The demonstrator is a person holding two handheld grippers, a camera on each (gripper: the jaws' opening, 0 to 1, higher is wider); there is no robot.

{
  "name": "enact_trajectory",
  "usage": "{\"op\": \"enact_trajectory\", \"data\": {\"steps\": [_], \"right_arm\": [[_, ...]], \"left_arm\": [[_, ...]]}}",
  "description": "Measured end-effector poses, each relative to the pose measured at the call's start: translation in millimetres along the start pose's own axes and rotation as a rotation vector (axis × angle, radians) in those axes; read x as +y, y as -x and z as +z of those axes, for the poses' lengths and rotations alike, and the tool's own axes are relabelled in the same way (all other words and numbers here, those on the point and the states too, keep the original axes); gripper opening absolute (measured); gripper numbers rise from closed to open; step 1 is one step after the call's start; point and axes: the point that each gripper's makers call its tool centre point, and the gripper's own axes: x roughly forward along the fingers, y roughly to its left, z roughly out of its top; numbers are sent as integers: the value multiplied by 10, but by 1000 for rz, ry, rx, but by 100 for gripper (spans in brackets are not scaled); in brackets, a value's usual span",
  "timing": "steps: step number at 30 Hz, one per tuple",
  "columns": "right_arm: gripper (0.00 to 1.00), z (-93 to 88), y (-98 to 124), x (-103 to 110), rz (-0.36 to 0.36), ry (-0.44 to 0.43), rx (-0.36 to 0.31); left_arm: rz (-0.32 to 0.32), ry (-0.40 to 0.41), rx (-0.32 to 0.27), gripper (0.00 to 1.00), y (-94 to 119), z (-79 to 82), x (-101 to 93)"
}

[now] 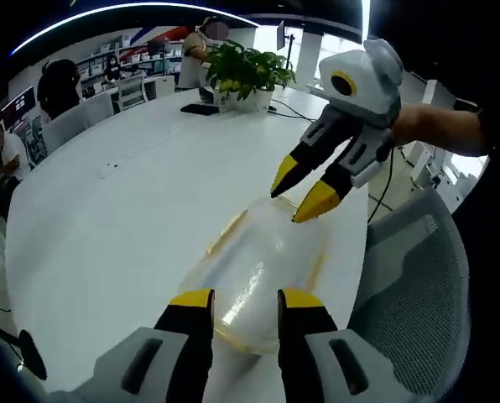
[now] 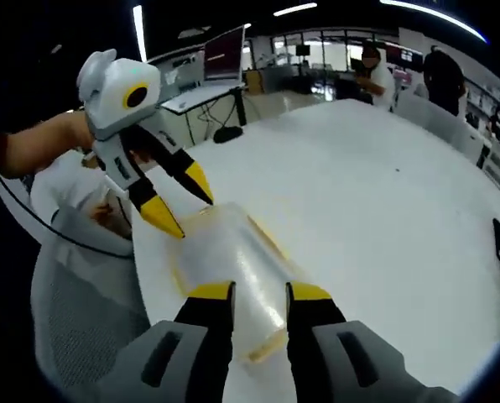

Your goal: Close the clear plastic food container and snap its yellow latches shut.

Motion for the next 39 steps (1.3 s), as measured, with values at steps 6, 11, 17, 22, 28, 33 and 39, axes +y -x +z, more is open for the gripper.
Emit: {"op": "enact_trajectory", "data": {"steps": [6,11,17,22,28,33,39], "right_arm": [[18,30,-83,19,44,53,20],[18,24,-154,64,84,91,43],[19,45,-236,69,112,127,57],[19,81,-280,57,125,156,64],[19,121,-354,34,151,193,81],[20,146,-387,5,163,217,96],[26,164,-415,-22,183,243,108]], "left_arm": [[-34,-76,22,21,-62,42,-87],[-56,-113,31,20,-127,76,-142],[-89,-162,36,19,-201,112,-217],[-108,-200,48,19,-247,106,-259],[-133,-236,59,19,-317,122,-288],[-153,-258,63,19,-348,130,-329],[-169,-287,61,21,-337,126,-412]]}}
